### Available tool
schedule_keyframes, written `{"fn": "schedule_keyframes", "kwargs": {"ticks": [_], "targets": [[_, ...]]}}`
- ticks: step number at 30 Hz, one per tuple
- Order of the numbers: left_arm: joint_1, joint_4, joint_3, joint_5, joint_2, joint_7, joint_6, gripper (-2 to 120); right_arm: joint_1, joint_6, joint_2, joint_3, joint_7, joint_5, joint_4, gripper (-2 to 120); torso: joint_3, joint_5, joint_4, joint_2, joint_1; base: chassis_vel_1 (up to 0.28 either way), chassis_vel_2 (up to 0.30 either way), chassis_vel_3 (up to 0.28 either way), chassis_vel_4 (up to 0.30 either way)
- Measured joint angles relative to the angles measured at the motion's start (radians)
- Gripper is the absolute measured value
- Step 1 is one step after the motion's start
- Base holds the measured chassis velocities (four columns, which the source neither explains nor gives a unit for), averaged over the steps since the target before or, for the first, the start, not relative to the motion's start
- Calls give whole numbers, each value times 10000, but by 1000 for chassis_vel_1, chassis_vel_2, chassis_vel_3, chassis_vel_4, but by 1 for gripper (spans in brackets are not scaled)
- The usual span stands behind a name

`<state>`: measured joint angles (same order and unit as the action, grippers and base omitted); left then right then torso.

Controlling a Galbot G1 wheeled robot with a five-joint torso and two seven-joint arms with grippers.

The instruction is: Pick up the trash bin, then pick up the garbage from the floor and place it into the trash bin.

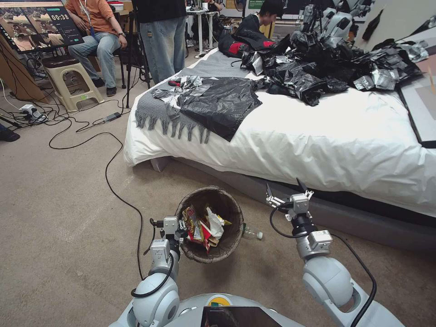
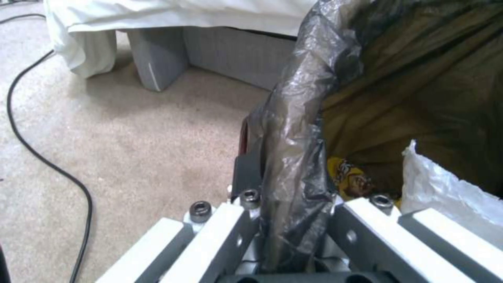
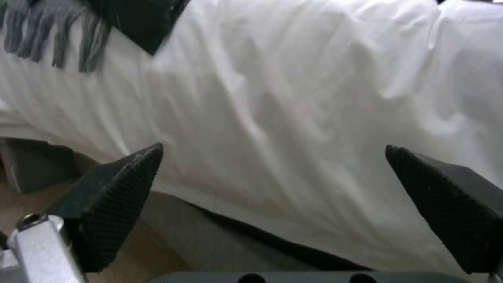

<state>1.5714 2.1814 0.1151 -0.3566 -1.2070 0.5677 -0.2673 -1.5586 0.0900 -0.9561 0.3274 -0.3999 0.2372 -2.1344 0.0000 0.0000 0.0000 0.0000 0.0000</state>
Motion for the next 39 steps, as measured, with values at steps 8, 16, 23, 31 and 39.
{"fn": "schedule_keyframes", "kwargs": {"ticks": [8, 16, 23, 31, 39], "targets": [[0, 18, -4, -115, -12, 49, 5, 0, 11, 40, -38, -61, 1, -72, 136, 100, 0, 0, -1, 0, 0, 0, 0, 0, 0], [1, 18, -30, -132, -34, 50, 5, 0, 43, 42, -38, -57, -6, -68, 183, 100, 0, 0, -1, 0, 0, 0, 0, 0, 0], [-5, 17, -50, -130, -68, 52, 4, 0, 100, 43, -38, -48, -35, -23, 244, 100, 0, 0, -1, 0, 0, 54, 63, 56, 59], [45, 46, -45, -100, -112, 38, 2, 0, 323, -18, -21, -149, -128, 23, 334, 100, 0, 0, 0, 0, 0, 102, 88, 113, 98], [77, 58, -38, -67, -134, 24, 9, 0, 378, -62, -30, -228, -185, 28, 366, 100, 0, 0, 0, 0, 0, 123, 121, 110, 120]]}}
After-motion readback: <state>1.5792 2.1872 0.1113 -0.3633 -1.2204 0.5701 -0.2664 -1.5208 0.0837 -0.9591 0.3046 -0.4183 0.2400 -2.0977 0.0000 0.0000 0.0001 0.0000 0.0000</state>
